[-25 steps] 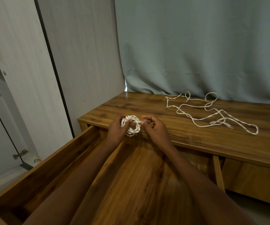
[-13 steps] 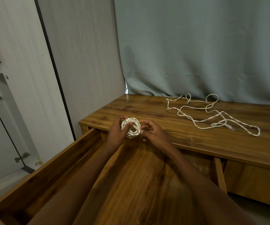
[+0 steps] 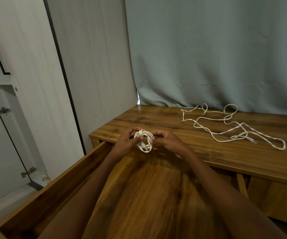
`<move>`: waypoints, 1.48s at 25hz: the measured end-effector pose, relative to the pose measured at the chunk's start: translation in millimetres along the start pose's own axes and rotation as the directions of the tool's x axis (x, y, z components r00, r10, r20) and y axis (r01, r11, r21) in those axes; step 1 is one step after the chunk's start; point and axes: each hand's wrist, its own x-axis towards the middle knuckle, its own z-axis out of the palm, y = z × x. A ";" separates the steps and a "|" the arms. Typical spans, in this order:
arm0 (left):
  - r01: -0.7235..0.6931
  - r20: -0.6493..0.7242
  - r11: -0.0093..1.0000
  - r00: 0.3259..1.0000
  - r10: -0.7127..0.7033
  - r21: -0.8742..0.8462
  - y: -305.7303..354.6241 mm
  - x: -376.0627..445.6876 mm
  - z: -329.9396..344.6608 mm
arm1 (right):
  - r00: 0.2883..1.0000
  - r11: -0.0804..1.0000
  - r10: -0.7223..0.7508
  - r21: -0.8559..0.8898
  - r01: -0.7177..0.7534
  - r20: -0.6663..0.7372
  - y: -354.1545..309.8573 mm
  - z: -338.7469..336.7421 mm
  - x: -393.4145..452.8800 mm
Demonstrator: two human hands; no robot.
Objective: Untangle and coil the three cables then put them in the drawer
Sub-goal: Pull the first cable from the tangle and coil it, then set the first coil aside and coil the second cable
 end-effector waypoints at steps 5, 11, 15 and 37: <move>-0.005 -0.051 0.998 0.999 0.009 0.070 -0.8 6.8 -21.5 | 0.991 0.967 -0.086 -0.249 0.058 -0.105 -11.8 18.7 28.3; 0.168 -0.360 0.975 0.927 -0.106 0.146 -11.1 8.2 -56.9 | 0.870 0.464 -0.482 -0.873 0.149 -0.108 2.5 49.6 86.3; 0.251 -0.354 0.938 0.922 -0.157 0.238 -31.4 6.1 -72.7 | 0.894 0.238 -0.448 -0.960 0.148 0.026 35.9 67.8 120.7; 0.446 -0.501 0.754 0.846 -0.181 0.482 -85.1 -0.7 -130.9 | 0.962 0.662 -0.236 -0.748 0.053 -0.140 44.6 148.9 250.0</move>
